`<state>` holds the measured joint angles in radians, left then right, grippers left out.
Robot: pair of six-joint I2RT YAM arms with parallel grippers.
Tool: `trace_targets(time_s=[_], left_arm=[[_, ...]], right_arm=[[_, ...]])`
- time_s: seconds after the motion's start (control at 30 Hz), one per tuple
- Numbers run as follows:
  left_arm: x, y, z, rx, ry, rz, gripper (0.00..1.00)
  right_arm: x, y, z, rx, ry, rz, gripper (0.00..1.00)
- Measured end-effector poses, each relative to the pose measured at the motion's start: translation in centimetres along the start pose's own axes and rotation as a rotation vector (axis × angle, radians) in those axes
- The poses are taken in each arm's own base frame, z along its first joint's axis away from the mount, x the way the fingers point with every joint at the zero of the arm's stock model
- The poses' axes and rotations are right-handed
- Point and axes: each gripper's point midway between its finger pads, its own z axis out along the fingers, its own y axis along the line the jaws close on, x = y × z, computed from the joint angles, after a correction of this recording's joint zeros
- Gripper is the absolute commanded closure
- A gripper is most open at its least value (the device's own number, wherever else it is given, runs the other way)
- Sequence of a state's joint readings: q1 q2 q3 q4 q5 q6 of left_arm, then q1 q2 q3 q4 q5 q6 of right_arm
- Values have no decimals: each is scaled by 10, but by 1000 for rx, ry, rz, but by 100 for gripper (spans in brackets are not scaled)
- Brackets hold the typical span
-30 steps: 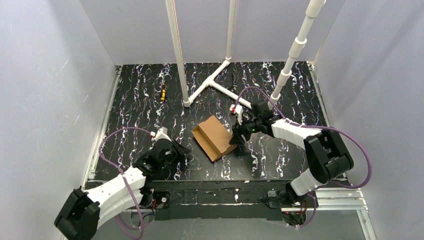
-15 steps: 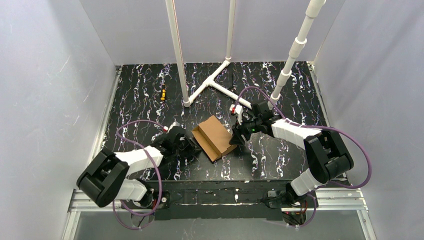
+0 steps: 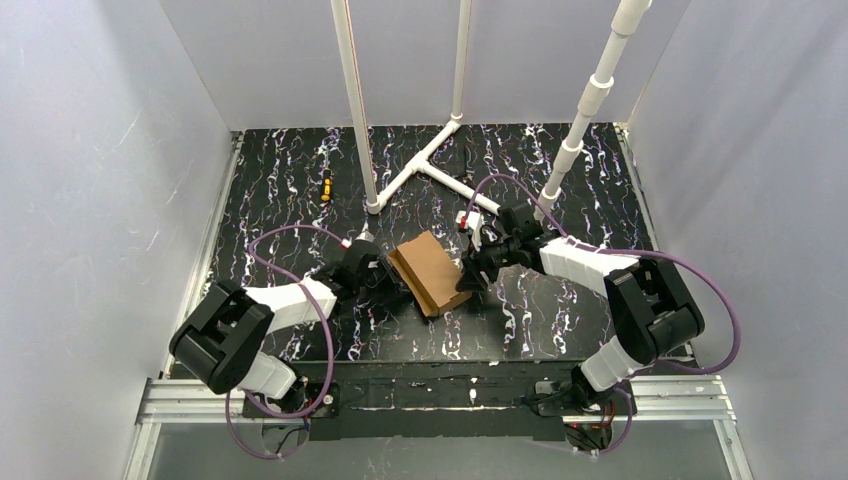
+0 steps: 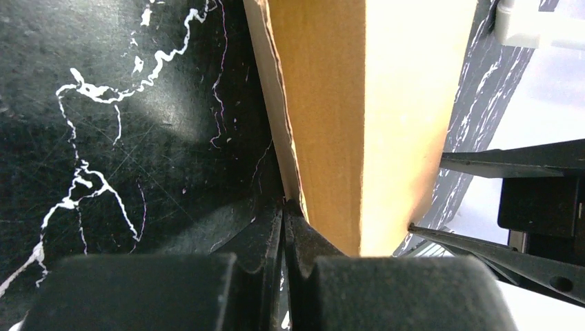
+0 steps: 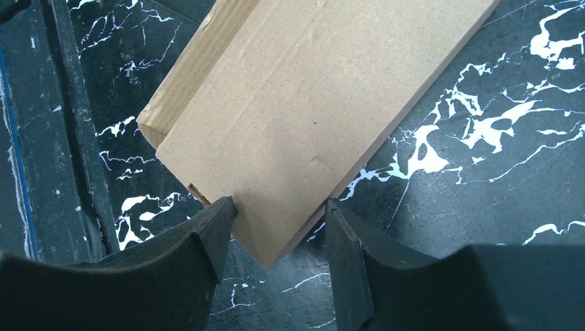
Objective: Fold the paper box
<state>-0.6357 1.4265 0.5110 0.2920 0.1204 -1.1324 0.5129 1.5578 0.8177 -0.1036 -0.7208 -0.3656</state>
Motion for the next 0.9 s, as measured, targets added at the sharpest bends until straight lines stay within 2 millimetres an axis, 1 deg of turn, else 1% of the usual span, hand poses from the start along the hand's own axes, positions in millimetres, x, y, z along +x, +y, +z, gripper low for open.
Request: trace_targets(time_s=[0.2,0.27,0.37,0.5,0.6,0.63,0.73,0.8,0.9], left_arm=[[3,0,6,-4,35,23,100],[3,0,6,-3,38,35,93],[3,1,6,-3,34,51,88],[4,6,0,3,20,61,86],[5,15,-7,-22,6,53,86],[4,19,-9,-43,-3,48,86],[-3,40,-16,-191,-36,21,86],[-13,44,-21,-266,-65,21,86],[-29,45,-23,-309,-102,15,86]], right_arm=[[0,0,0,2,3,2,41],[0,-1,0,4,3,2,40],[0,-1,0,6,6,2,40],[0,-1,0,9,7,1,39],[-1,-1,1,10,8,-3,39],[-1,-1,1,10,8,-4,39],[-1,-1,1,12,9,-5,39],[-1,-1,1,12,9,-5,39],[-1,-1,1,11,9,-5,39]])
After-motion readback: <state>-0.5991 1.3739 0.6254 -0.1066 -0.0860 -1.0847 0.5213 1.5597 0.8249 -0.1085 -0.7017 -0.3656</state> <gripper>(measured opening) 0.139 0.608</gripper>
